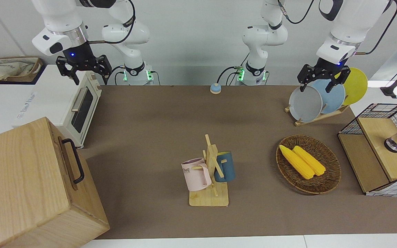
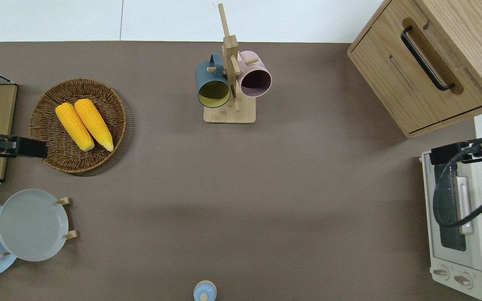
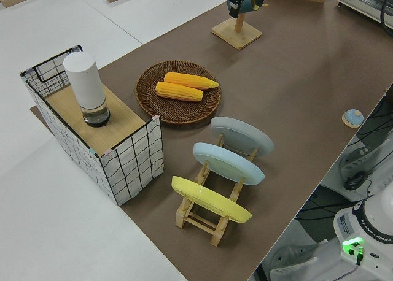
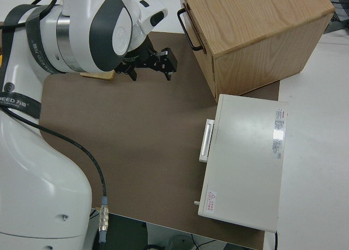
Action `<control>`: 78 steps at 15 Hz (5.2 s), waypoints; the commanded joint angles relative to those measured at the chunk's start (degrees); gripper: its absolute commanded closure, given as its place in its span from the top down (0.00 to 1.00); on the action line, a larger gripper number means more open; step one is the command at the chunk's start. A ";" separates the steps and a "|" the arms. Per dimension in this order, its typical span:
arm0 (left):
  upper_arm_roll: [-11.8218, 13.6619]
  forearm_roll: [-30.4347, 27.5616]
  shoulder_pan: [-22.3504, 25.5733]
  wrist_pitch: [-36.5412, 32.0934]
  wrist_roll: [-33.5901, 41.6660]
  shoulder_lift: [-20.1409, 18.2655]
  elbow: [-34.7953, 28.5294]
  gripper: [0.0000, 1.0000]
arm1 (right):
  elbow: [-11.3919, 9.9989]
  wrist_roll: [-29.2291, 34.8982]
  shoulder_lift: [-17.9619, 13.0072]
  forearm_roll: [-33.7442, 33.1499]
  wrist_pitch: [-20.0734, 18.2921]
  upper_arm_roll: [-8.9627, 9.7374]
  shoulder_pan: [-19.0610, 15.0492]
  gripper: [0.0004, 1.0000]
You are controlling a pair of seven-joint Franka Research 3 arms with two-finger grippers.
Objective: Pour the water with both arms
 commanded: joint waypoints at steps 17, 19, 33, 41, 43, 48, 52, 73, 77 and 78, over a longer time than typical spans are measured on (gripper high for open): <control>3.13 -0.28 16.77 4.24 22.04 5.25 1.61 1.00 | -0.18 -1.06 10.75 8.81 13.21 0.35 8.55 0.99; 3.13 -0.28 21.17 6.26 29.24 7.44 3.27 0.99 | -0.09 -0.97 14.09 8.82 21.54 0.35 12.33 0.99; 3.04 -8.70 31.47 22.51 38.77 12.63 3.28 0.99 | 10.70 -2.73 36.24 7.85 58.75 0.87 18.86 0.97; 2.43 -27.34 31.74 41.06 45.79 16.85 1.61 0.99 | 14.05 -8.18 38.62 8.46 62.98 0.79 17.45 0.11; 2.25 -30.42 31.83 42.12 46.41 17.99 1.61 0.99 | 14.06 -6.52 38.63 8.64 62.89 0.79 17.62 0.00; 2.16 -36.84 31.74 48.80 52.04 20.01 -1.73 1.00 | 14.06 -5.90 38.10 8.64 61.41 0.87 16.23 0.00; 1.99 -41.24 31.30 51.44 54.68 21.86 -1.29 1.00 | 14.15 -5.90 35.82 8.91 55.79 0.79 13.59 0.00; 0.84 -31.68 30.51 51.53 35.46 19.49 3.10 0.00 | 6.77 0.59 26.67 -2.44 13.51 1.13 11.72 0.00; 0.75 -27.45 28.67 47.93 28.15 16.77 3.37 0.00 | 6.41 11.57 26.85 5.02 11.57 1.23 14.45 0.00; 0.84 -26.66 28.05 47.84 26.40 15.98 3.28 0.00 | 6.41 13.94 26.85 6.26 10.96 1.23 15.85 0.00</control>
